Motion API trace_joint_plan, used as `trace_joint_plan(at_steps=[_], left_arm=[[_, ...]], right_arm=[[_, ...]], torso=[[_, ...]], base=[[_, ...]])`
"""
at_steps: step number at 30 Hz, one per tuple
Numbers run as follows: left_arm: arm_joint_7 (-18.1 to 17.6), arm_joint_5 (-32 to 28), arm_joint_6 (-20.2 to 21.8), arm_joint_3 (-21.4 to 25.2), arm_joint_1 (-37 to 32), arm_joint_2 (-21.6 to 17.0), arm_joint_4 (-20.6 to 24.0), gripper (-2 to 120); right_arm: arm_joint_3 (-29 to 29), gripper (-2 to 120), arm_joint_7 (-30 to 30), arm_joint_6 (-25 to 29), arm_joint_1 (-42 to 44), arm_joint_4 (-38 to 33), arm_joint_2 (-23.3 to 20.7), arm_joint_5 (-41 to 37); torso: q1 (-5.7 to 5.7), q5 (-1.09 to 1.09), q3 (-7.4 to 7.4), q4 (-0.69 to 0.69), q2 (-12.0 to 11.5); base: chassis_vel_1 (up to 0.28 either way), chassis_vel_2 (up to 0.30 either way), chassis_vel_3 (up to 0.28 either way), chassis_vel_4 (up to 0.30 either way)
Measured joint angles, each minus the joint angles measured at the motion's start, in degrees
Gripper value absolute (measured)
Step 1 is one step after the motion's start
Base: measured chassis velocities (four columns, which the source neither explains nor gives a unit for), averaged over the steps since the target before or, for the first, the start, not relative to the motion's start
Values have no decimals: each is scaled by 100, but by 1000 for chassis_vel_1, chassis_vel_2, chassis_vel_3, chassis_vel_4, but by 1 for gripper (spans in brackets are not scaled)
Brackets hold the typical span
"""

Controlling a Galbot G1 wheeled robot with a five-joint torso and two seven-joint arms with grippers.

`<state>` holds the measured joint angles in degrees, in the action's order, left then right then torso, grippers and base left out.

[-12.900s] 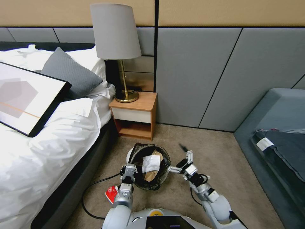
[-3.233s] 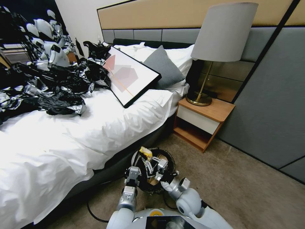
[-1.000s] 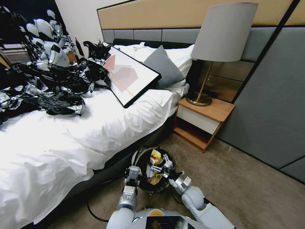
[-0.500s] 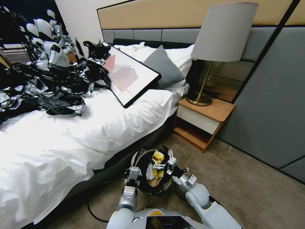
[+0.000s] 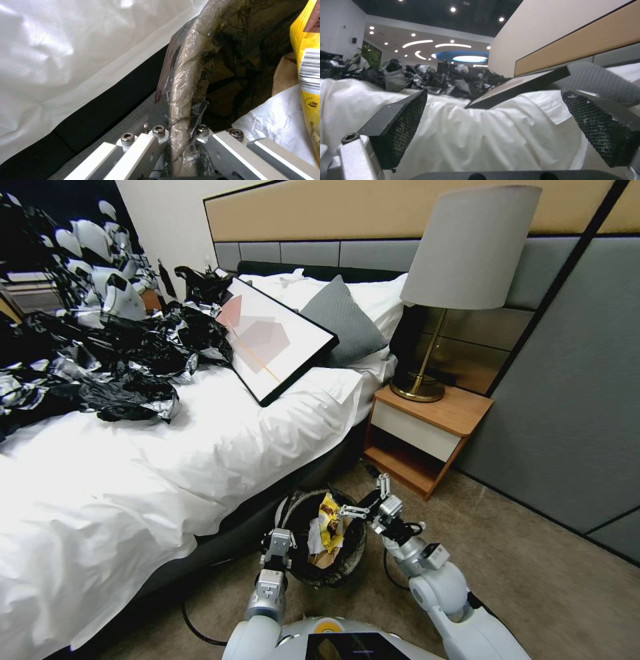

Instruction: Pick up the trash bin, then pick up the garbage from the floor and place it into the trash bin.

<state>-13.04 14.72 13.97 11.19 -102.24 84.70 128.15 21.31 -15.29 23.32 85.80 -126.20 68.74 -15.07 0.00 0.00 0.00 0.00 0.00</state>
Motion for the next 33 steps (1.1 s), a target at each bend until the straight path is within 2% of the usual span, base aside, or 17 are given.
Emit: trace_joint_plan(at_steps=[4, 6, 7, 9, 12, 20, 33], left_arm=[[-2, -8, 1, 30, -9, -1, 9, 0], [-4, -19, 1, 52, -9, -2, 9, 0], [-4, -19, 1, 52, -9, -2, 9, 0], [-7, -38, 6, 51, -3, 0, 9, 0], [-11, -58, 9, 38, 2, 2, 1, 0], [-19, -75, 23, 32, -12, -5, 10, 0], [-17, -52, 48, 10, -85, -19, 87, 0]], right_arm=[[191, 100, 329, 35, 103, -137, 153, 228], [393, 100, 732, -3, 265, -186, 320, 551], [393, 100, 732, -3, 265, -186, 320, 551], [538, 100, 1275, -60, 504, -184, 460, 801], [615, 100, 1528, -52, 749, -116, 563, 873], [743, 100, 1682, 166, 1024, 133, 736, 920], [748, 100, 1810, 138, 838, 232, 663, 878]], torso=[[0, 0, 0, 1, 0], [0, 0, 0, -1, 0], [0, 0, 0, -1, 0], [0, -1, 0, 0, 0], [0, 0, 0, 0, 0], [0, 0, 0, 0, 0], [0, 0, 1, 0, 0]], base=[[0, 0, 0, 0], [0, 0, 0, 0], [0, 0, 0, 0], [0, 0, 0, 0], [0, 0, 0, 0], [0, 0, 0, 0], [22, 25, 31, 30]])
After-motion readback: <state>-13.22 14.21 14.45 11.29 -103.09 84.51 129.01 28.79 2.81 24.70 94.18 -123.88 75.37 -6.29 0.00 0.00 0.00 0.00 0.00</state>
